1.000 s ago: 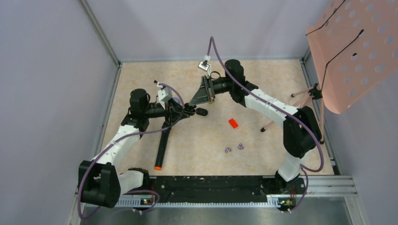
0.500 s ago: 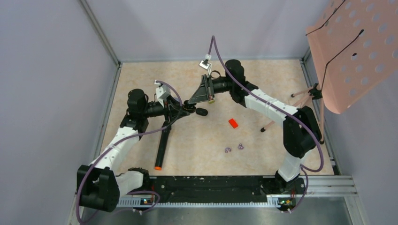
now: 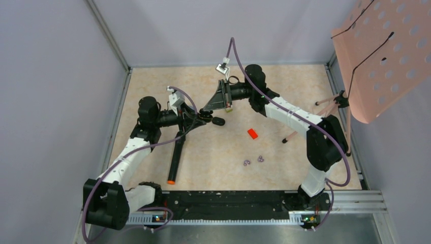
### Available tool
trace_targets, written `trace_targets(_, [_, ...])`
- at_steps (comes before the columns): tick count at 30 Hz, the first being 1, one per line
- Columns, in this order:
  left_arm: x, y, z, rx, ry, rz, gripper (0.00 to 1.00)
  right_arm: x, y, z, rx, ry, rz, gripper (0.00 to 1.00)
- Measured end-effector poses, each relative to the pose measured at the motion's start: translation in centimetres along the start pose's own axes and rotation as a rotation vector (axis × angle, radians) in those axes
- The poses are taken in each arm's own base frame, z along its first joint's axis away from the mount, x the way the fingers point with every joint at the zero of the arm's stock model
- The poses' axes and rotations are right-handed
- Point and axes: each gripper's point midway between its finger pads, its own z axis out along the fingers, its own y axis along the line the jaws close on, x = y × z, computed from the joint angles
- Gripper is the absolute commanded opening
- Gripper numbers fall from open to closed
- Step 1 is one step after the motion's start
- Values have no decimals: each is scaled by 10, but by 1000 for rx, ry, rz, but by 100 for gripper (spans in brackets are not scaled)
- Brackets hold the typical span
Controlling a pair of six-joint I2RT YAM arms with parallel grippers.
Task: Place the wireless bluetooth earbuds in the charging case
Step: Place the earbud in the charging case.
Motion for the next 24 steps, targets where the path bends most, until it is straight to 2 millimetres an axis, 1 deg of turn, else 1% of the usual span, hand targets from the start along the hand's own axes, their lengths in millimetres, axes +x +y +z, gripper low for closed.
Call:
trace_targets(13, [-2, 0, 0, -9, -6, -28, 0, -5, 5, 0, -15, -13, -17, 0])
trace_targets(20, [-12, 1, 1, -16, -21, -28, 0, -6, 6, 1, -19, -18, -26, 0])
trace_targets(24, [-13, 1, 1, -16, -22, -34, 0, -6, 6, 2, -20, -20, -29, 0])
